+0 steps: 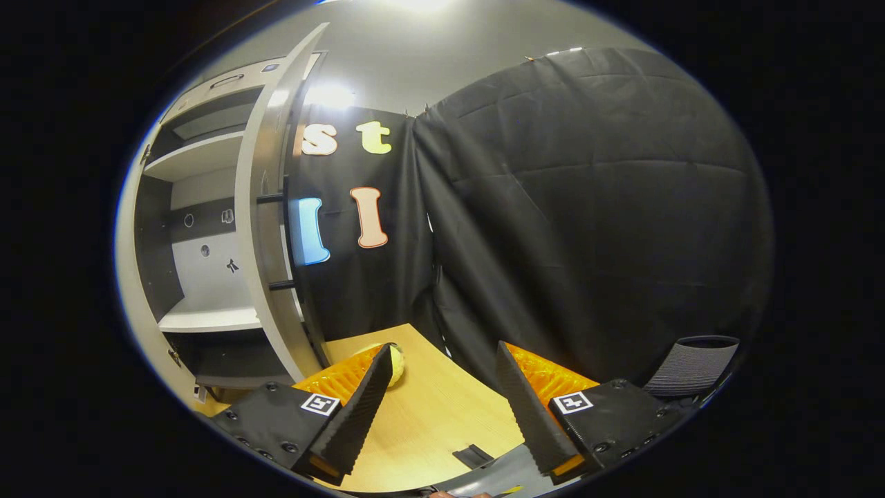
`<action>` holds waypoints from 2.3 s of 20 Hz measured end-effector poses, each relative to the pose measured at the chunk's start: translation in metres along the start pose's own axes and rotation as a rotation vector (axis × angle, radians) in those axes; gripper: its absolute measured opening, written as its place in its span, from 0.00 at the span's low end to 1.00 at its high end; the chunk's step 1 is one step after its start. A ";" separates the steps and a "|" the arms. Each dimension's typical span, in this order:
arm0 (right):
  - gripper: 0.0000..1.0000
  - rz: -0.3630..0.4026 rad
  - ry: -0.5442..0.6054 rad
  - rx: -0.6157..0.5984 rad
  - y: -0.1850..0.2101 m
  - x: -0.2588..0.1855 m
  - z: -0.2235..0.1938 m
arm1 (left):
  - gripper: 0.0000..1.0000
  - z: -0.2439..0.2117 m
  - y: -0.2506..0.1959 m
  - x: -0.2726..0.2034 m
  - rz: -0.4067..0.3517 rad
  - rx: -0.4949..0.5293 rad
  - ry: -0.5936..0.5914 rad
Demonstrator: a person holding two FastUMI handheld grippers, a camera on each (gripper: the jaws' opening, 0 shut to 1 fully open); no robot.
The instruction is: Grasp the bottle in the cabinet with the left hand and place it on the coaster, then close the right door with the right hand and the left door with the left hand.
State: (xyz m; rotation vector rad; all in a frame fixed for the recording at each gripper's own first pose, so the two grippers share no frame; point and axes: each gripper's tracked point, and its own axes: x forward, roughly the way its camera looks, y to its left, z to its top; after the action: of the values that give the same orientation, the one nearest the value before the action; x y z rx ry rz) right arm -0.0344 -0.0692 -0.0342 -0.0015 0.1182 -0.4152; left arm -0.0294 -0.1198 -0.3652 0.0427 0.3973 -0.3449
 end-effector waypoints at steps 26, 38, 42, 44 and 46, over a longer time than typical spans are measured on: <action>0.96 0.250 -0.071 -0.004 0.032 0.094 0.036 | 0.94 0.241 0.063 -0.125 0.361 -0.139 -0.172; 0.96 0.564 -0.176 -0.054 0.093 0.112 0.115 | 0.93 0.330 0.065 -0.135 0.599 -0.154 -0.309; 0.92 0.682 -0.170 -0.082 0.112 0.107 0.124 | 0.99 0.313 0.053 -0.134 0.622 -0.199 -0.285; 0.92 0.702 -0.169 -0.099 0.114 0.105 0.129 | 0.99 0.309 0.049 -0.137 0.632 -0.217 -0.283; 0.92 0.694 -0.173 -0.119 0.115 0.102 0.131 | 0.99 0.308 0.047 -0.141 0.628 -0.193 -0.280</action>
State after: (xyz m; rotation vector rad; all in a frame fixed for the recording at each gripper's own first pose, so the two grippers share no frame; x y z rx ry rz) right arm 0.1197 -0.0082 0.0810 -0.1110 -0.0316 0.2860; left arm -0.0213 -0.0631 -0.0281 -0.0691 0.1232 0.3067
